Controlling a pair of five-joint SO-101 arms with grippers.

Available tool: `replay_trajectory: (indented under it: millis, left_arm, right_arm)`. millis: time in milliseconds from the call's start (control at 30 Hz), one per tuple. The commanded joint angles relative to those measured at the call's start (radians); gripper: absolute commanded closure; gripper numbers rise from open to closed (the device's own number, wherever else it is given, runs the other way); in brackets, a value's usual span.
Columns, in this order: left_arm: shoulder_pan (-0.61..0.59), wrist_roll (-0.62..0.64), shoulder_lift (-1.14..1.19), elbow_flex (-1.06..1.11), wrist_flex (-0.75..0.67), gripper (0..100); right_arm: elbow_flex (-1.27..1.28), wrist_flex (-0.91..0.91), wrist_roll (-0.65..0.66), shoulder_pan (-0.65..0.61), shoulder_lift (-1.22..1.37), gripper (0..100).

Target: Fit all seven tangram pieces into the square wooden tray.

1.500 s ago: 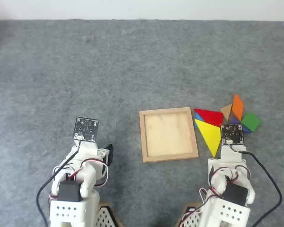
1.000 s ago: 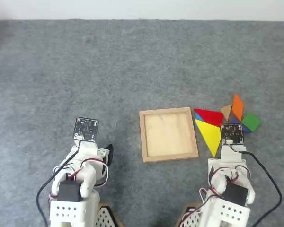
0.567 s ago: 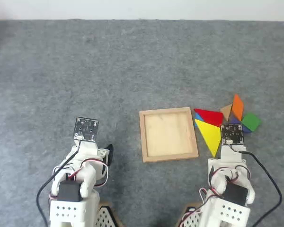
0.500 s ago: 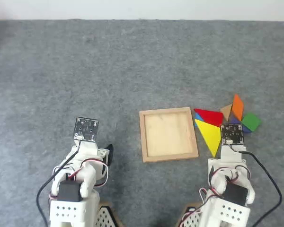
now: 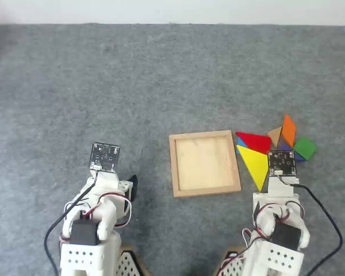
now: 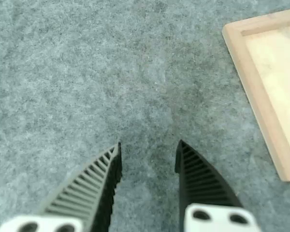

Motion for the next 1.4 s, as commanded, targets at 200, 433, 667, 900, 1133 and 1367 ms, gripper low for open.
replay_trajectory:
  millis: [200,433,667,900,1133,1367]
  left_arm:
    - [0.003,-0.005,-0.018,-0.01,-0.009,82]
    - [-0.031,-0.071,-0.018,-0.01,-0.034,82]
    - [-0.127,-0.298,-0.02,-0.027,-0.157,82]
    - [-0.071,-0.298,-0.018,-0.242,0.003,82]
    - [0.02,-0.296,-0.015,-0.418,0.112,82]
    - [0.031,-0.207,0.011,-0.464,0.11,81]
  right_arm:
    - [0.017,0.008,-0.008,-0.15,-0.001,95.1]
    - [0.015,-0.105,0.302,-0.157,-0.001,95.0]
    - [-0.132,-0.116,0.531,-0.004,0.008,95.0]
    - [-0.479,0.183,0.546,-0.127,0.041,95.0]
    - [-0.647,0.148,0.466,-0.217,0.444,95.0]
    - [-0.954,0.058,0.491,-0.219,1.015,88.3]
